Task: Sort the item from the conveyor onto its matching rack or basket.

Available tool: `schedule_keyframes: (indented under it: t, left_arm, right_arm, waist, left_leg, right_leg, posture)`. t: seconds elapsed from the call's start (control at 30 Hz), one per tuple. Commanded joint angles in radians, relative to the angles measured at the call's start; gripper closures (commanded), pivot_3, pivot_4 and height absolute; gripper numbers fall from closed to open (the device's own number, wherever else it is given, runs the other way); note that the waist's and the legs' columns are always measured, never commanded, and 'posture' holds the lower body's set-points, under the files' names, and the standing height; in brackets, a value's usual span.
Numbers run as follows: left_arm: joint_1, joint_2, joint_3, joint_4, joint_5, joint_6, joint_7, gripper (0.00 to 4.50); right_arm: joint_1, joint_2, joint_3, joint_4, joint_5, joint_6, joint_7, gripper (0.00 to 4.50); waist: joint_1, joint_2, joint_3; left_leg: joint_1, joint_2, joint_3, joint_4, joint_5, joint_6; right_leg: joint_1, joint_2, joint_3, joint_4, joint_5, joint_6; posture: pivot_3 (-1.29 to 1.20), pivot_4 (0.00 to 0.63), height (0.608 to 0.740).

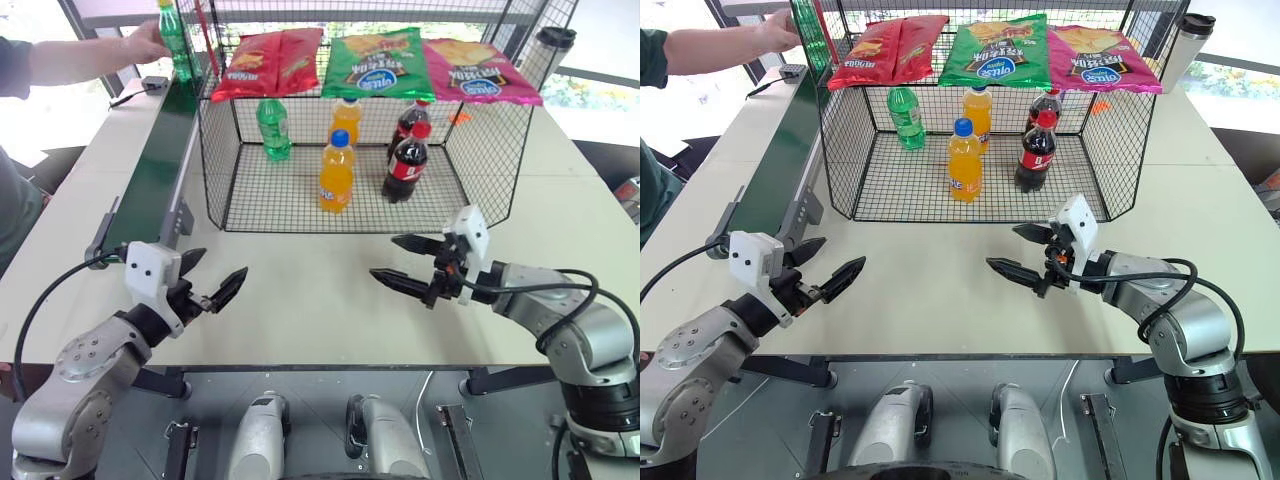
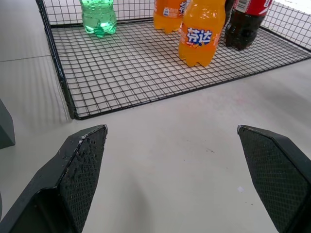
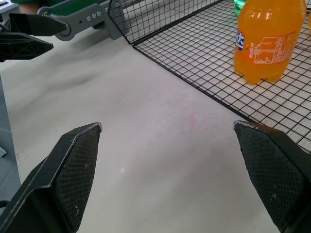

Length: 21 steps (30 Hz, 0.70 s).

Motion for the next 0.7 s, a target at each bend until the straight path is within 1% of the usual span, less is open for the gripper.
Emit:
schedule_keyframes:
  t: [0.03,0.2,0.27,0.33,0.4,0.47,0.53,0.63,0.7]
  left_arm:
    - [-0.009,0.000,0.010,-0.008,0.013,-0.030,0.001,0.03]
    - [-0.010,-0.011,0.010,-0.010,0.023,-0.035,0.010,0.03]
    - [-0.085,-0.102,0.118,-0.002,-0.150,-0.011,0.124,0.03]
    - [-0.151,-0.059,0.227,0.011,-0.216,0.018,0.150,0.03]
    - [-0.180,0.003,0.288,0.029,-0.241,0.036,0.154,0.03]
    - [-0.194,0.092,0.339,0.060,-0.218,0.052,0.144,0.03]
    - [-0.207,0.184,0.357,0.124,-0.122,0.049,0.163,0.03]
    - [-0.215,0.231,0.340,0.187,-0.027,0.026,0.201,0.03]
    - [-0.231,0.224,0.303,0.245,0.069,-0.001,0.261,0.03]
  right_arm:
    - [-0.017,0.003,-0.007,-0.007,0.001,-0.017,0.002,0.00]
    - [-0.016,0.002,-0.006,-0.003,-0.004,-0.020,0.003,0.00]
    - [-0.016,-0.001,-0.008,-0.003,-0.003,-0.017,0.005,0.00]
    - [-0.046,0.016,-0.070,-0.003,0.096,0.038,0.001,0.00]
    - [-0.077,0.020,-0.111,0.005,0.159,0.072,-0.002,0.00]
    - [-0.114,-0.010,-0.105,0.016,0.151,0.075,0.019,0.00]
    - [-0.159,-0.022,-0.082,0.014,0.145,0.077,0.031,0.00]
    - [-0.190,-0.020,-0.049,0.001,0.137,0.077,0.036,0.00]
    - [-0.192,-0.024,0.013,-0.032,0.100,0.063,0.044,0.00]
  waist:
    - [0.000,0.000,0.000]
    - [0.000,0.000,0.000]
    - [0.002,0.000,0.000]
    - [0.001,-0.002,0.000]
    - [-0.003,-0.001,0.000]
    - [-0.007,0.000,0.000]
    - [-0.007,0.000,0.000]
    - [-0.006,0.000,0.000]
    - [0.000,0.000,0.000]
  left_leg:
    - [0.000,0.000,0.000,0.000,0.000,0.000]
    - [0.000,0.000,0.000,0.000,0.000,0.000]
    - [0.000,0.000,0.000,0.000,0.000,0.000]
    - [0.000,0.000,-0.001,0.000,0.000,0.000]
    - [0.000,0.000,-0.001,0.000,0.001,0.002]
    - [0.001,0.000,-0.001,0.000,0.002,0.003]
    - [0.001,0.000,0.000,-0.001,0.002,0.003]
    - [0.001,0.000,0.000,-0.001,0.002,0.003]
    - [0.000,0.000,0.001,-0.001,0.002,0.003]
  right_leg:
    - [0.000,0.000,0.000,0.000,0.000,0.000]
    - [0.000,0.000,0.000,0.000,0.000,0.000]
    - [0.000,0.000,0.000,0.000,0.000,0.000]
    - [0.001,0.000,0.000,0.000,0.000,0.000]
    - [0.000,0.001,0.000,0.002,0.000,0.000]
    - [0.000,0.002,0.000,0.002,0.000,0.000]
    - [-0.001,0.002,0.000,0.002,0.000,0.000]
    - [-0.002,0.002,0.000,0.002,0.000,0.000]
    - [-0.001,0.001,0.000,0.001,0.000,0.000]
  posture:
    - [0.00,0.150,0.740]
    - [0.00,0.150,0.740]
    - [0.00,0.150,0.740]
    - [0.00,0.150,0.740]
    - [0.00,0.150,0.740]
    - [0.00,0.150,0.740]
    - [0.00,0.150,0.740]
    - [0.00,0.150,0.740]
    - [0.00,0.150,0.740]
